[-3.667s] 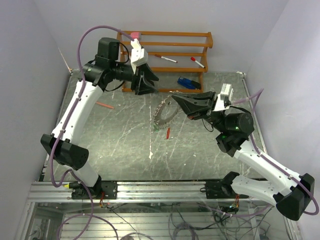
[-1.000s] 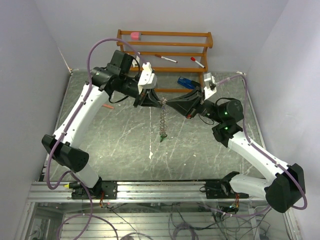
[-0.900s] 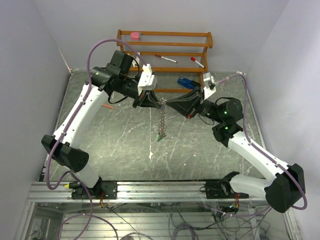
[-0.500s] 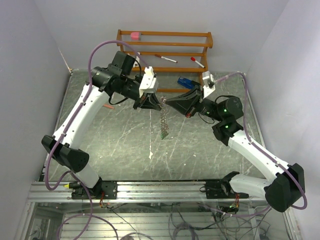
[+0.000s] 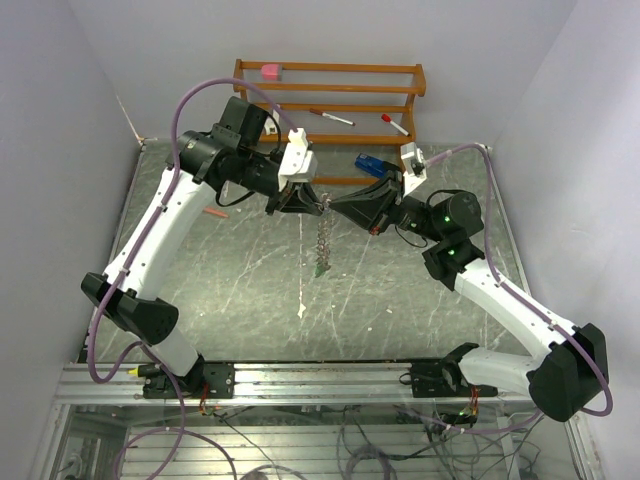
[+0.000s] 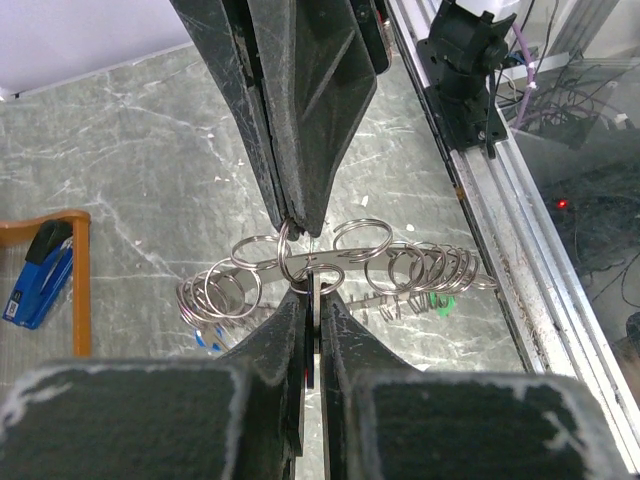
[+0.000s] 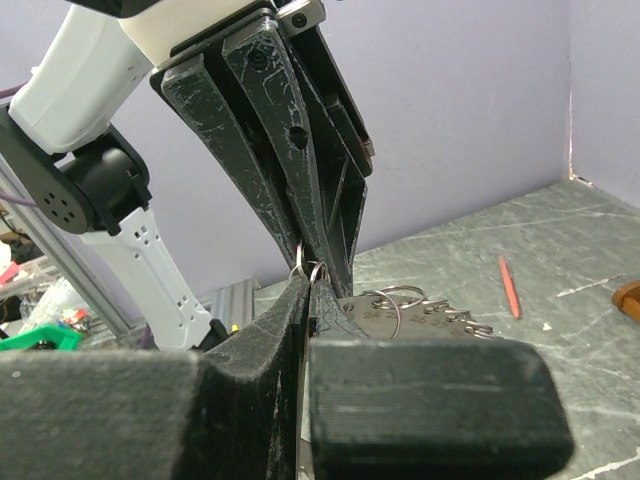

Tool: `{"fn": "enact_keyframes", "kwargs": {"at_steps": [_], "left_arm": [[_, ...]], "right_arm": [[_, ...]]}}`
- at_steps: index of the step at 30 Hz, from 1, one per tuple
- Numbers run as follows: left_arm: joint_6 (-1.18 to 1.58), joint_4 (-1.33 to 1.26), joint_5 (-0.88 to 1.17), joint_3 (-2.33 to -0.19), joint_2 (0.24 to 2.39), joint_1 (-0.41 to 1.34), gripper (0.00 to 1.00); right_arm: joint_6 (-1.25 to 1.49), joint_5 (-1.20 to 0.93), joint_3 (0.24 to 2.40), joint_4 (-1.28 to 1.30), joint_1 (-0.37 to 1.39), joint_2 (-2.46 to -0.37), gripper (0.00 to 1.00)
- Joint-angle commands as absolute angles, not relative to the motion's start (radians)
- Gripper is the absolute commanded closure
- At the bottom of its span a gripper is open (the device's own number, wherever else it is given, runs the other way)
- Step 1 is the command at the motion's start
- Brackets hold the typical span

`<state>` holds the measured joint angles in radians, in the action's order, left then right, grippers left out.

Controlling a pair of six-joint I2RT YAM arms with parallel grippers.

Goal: Put the keys on the keyring

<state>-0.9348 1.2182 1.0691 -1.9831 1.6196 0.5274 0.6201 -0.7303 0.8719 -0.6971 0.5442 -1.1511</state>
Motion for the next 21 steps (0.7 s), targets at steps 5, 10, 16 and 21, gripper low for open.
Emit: {"fn": "enact_keyframes", "kwargs": {"at_steps": [5, 10, 16, 21], "left_arm": [[-0.936, 1.209, 1.003, -1.992, 1.619, 0.534, 0.92], [-0.935, 1.202, 1.001, -2.002, 1.624, 0.534, 0.92], [-0.928, 1.200, 0.990, -2.025, 1.630, 0.534, 0.93], [-0.919, 1.200, 1.011, -2.048, 1.635, 0.534, 0.93]], "right_arm": [[0.609, -0.728, 0.906, -0.717, 0.540, -1.127, 1.00], [0.617, -0.735, 0.903, -0.718, 0.540, -1.126, 1.00], [0.613, -0.744, 0.909, -0.694, 0.539, -1.125, 1.00], [0.611, -0.745, 0.909, -0.681, 0.541, -1.137, 1.00]]}}
